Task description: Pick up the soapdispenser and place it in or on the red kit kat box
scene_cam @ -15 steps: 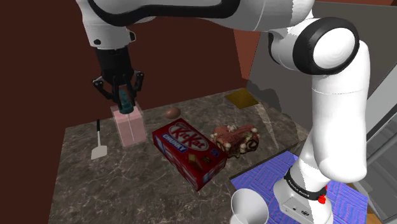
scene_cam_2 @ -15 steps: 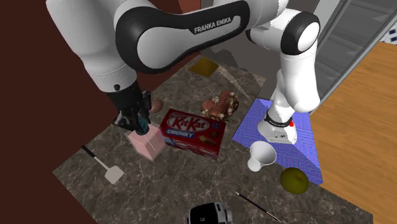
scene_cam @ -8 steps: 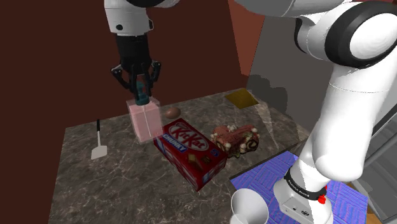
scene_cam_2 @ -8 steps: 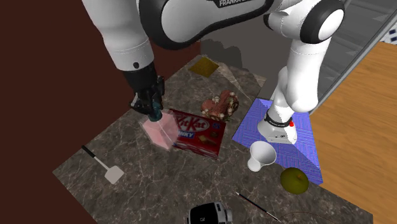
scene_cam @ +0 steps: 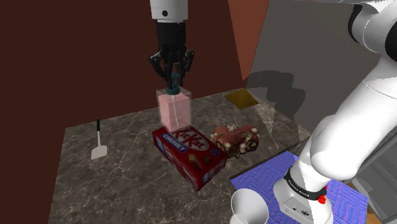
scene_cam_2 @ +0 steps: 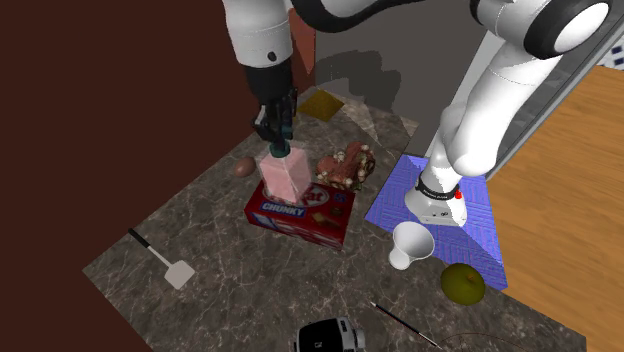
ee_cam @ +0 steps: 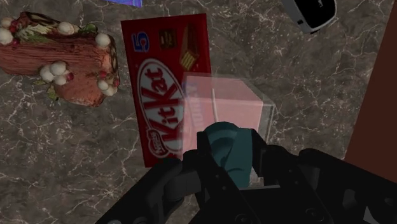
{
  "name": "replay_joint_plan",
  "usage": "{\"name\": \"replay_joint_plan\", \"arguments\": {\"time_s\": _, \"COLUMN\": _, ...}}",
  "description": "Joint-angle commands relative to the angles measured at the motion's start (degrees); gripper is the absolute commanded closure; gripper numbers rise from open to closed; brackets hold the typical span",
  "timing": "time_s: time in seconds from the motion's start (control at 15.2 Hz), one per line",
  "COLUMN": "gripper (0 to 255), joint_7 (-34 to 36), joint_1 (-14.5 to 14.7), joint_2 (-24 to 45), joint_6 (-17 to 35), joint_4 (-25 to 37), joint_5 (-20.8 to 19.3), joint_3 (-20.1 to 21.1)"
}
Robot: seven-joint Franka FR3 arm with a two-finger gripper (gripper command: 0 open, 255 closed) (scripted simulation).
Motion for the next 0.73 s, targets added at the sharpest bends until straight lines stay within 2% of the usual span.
{"name": "replay_joint_plan", "arguments": {"time_s": 0.0, "gripper": 255, "joint_7": -2.0, "joint_1": -0.6, "joint_2": -4.4, "joint_6": -1.3, "joint_4": -3.0, "joint_5": 1.5, "joint_3": -1.2}}
{"name": "replay_joint_plan", "arguments": {"time_s": 0.2, "gripper": 255, "joint_7": -5.2, "joint_1": -1.5, "joint_2": -9.8, "joint_6": -3.1, "joint_4": -6.6, "joint_5": 2.7, "joint_3": -3.5}}
{"name": "replay_joint_plan", "arguments": {"time_s": 0.66, "gripper": 255, "joint_7": -5.8, "joint_1": -1.2, "joint_2": -11.1, "joint_6": 2.3, "joint_4": -13.2, "joint_5": 3.1, "joint_3": -3.4}}
